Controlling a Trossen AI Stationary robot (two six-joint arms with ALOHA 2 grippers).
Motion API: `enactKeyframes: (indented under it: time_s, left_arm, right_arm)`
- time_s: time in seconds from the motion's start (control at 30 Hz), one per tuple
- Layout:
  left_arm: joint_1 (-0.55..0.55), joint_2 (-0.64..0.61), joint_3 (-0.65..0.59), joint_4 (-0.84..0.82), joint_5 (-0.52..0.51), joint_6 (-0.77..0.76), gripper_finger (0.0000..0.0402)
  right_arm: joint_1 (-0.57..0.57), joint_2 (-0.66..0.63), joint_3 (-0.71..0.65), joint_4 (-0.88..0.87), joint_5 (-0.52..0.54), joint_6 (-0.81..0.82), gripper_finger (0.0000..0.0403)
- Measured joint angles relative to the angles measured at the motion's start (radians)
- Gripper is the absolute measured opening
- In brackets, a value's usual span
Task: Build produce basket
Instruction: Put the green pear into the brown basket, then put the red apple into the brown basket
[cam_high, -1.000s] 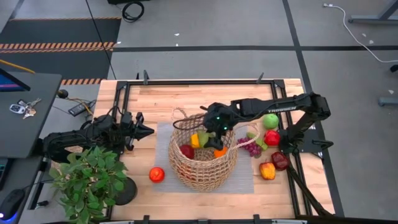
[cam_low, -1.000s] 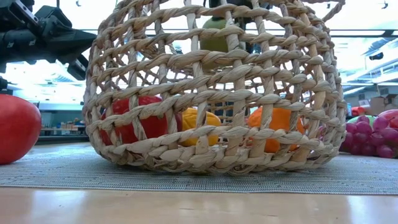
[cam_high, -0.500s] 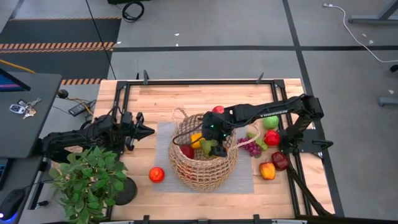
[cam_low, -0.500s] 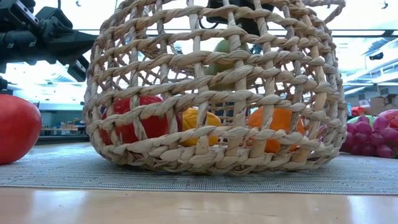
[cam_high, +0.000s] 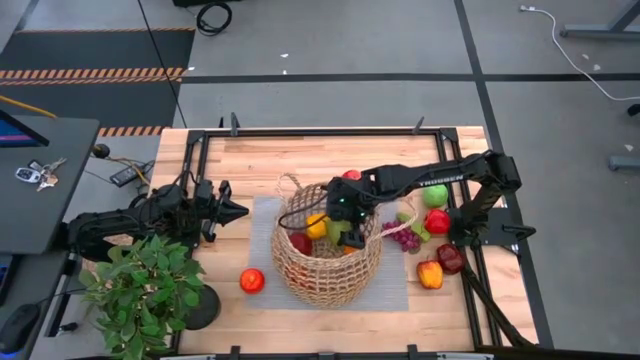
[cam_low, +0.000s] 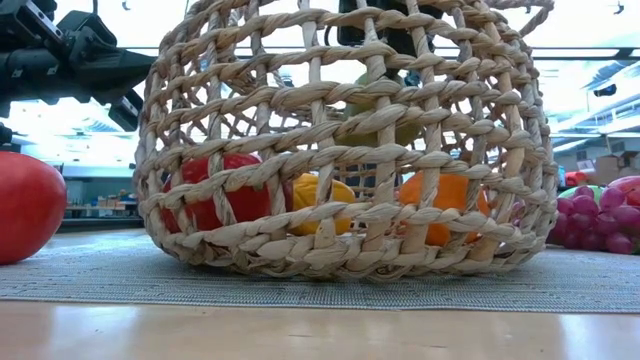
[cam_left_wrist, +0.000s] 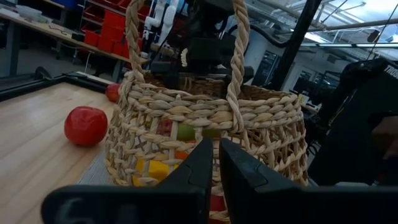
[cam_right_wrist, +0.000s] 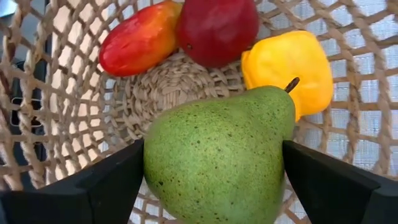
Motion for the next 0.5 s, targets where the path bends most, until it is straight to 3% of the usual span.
enactKeyframes:
  time_s: [0.3, 0.5]
  left_arm:
    - [0.000, 0.000, 0.000, 0.000, 0.000, -0.001, 0.0028]
    - [0.000, 0.000, 0.000, 0.000, 0.000, 0.000, 0.0035]
  right_arm:
    - [-0.006, -0.003, 0.013, -0.020, 0.006, 0.000, 0.0398]
    - [-0.018, -0.007, 0.183, -0.143, 0.137, -0.011, 0.0389]
